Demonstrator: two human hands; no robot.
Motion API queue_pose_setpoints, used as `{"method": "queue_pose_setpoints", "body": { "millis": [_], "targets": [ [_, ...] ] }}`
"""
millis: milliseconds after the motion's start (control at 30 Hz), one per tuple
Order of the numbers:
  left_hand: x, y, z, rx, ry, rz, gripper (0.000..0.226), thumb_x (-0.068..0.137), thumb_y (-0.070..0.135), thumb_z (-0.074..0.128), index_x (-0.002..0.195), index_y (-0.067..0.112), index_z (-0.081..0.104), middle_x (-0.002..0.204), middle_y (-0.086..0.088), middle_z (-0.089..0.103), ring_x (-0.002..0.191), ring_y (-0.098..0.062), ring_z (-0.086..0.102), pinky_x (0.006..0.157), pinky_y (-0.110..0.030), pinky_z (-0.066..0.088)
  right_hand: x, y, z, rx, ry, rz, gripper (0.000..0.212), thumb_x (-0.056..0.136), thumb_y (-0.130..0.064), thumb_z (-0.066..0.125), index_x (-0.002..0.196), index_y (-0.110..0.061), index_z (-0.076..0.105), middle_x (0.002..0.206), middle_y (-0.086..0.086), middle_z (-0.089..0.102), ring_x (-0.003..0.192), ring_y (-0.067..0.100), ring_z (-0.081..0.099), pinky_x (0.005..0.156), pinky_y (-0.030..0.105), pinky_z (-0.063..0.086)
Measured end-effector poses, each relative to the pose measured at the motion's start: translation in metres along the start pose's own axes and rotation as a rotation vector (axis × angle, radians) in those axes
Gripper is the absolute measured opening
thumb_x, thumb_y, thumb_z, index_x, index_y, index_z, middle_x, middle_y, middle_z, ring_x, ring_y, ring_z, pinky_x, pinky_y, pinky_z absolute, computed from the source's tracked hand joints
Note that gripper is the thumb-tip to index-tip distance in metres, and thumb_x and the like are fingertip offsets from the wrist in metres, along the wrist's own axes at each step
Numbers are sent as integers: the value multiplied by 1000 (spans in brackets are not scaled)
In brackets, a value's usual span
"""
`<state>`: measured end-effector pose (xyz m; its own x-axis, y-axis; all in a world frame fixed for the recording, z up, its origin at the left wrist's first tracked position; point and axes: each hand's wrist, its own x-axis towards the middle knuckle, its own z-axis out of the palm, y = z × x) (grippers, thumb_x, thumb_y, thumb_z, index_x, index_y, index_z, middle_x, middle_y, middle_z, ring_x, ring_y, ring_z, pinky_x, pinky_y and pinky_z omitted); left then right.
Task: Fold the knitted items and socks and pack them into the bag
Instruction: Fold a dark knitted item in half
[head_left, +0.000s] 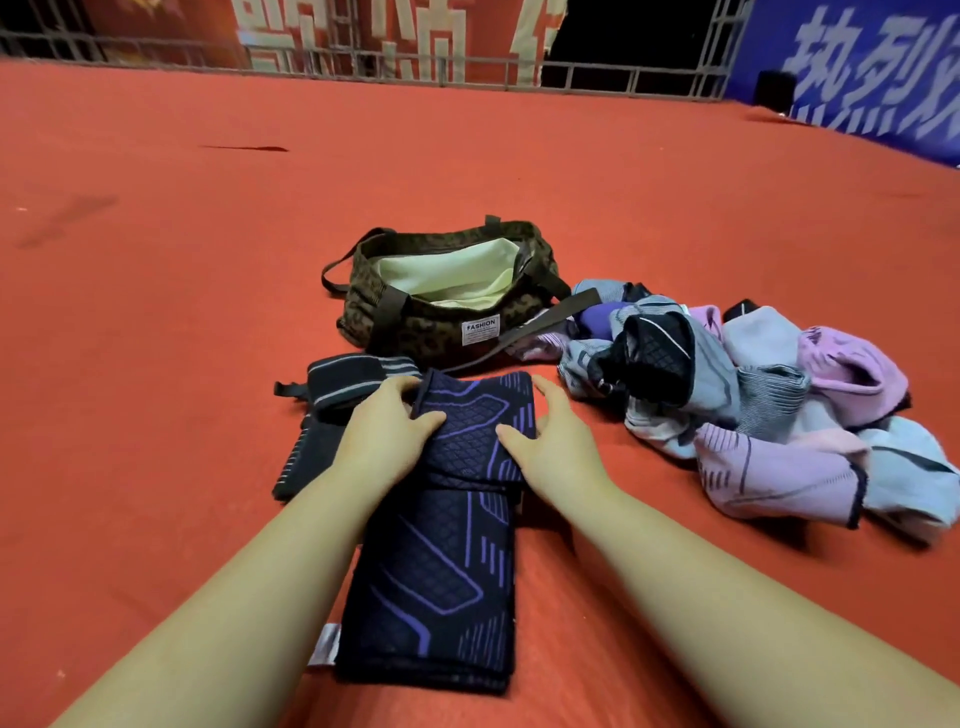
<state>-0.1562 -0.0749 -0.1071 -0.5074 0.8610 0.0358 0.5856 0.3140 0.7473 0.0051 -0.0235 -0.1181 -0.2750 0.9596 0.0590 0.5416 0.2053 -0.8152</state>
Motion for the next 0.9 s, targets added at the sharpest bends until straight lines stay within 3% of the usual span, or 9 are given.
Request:
{"method": "queue_pose_setpoints", "body": {
  "millis": [133,233,300,367,467,633,733,833,900],
  "targets": [
    [-2,-18,2,325,-93,212,68,92,34,56,149,31,20,131,-7,48,121,-25,46,102,-35,36,-6,15,5,-221,-80,-93,64,93,-28,52,149,-31,20,129,8,50,119,27,48,97,32,38],
    [1,-28,0,671,-43,403,61,96,43,44,150,30,19,151,-14,26,134,-31,29,108,-40,25,-5,19,7,-445,-65,-151,59,96,-36,46,149,-34,20,133,6,39,126,25,36,105,35,32],
    [3,-27,-3,842,-76,452,63,94,56,19,151,29,15,159,-12,2,144,-33,8,114,-42,13,-4,22,8,-583,-56,-220,57,97,-39,40,149,-31,19,153,6,21,139,24,20,112,36,22],
    [4,-27,-6,976,-179,470,84,78,62,-10,152,26,8,159,-6,-10,146,-32,-8,116,-44,2,-3,24,7,-685,-102,-281,55,100,-42,32,151,-29,14,160,0,0,146,20,2,115,37,13],
    [7,-28,-6,1044,-343,407,95,70,68,-19,152,23,-3,159,2,-12,144,-26,-18,117,-45,-8,0,29,4,-712,-246,-248,55,101,-44,22,151,-28,7,160,-5,-6,146,17,-7,117,39,6],
    [6,-14,-10,1181,-407,384,70,94,60,5,151,20,-8,159,1,-10,144,-25,-20,116,-47,-12,6,29,0,-690,-370,-171,57,100,-48,20,151,-29,2,159,-5,-8,147,17,-4,118,42,2],
    [3,6,-13,1295,-369,417,68,98,56,12,152,17,0,159,-6,-9,144,-29,-19,115,-49,-13,-1,21,-12,-619,-310,-165,61,99,-49,29,151,-28,8,160,-2,-5,147,18,-1,119,39,5],
    [-12,40,-1,1172,-243,546,60,99,43,29,151,18,13,160,-9,0,146,-29,-9,116,-47,-9,-28,11,-29,-176,-284,-116,60,94,-38,46,147,-17,27,157,5,18,144,20,18,115,27,14],
    [-30,66,21,928,-198,658,55,97,38,37,148,22,25,158,-3,18,146,-22,10,117,-40,2,-48,28,-50,-95,-85,-194,50,88,-31,55,134,-14,47,144,6,43,134,20,38,110,21,23]
  ]
}}
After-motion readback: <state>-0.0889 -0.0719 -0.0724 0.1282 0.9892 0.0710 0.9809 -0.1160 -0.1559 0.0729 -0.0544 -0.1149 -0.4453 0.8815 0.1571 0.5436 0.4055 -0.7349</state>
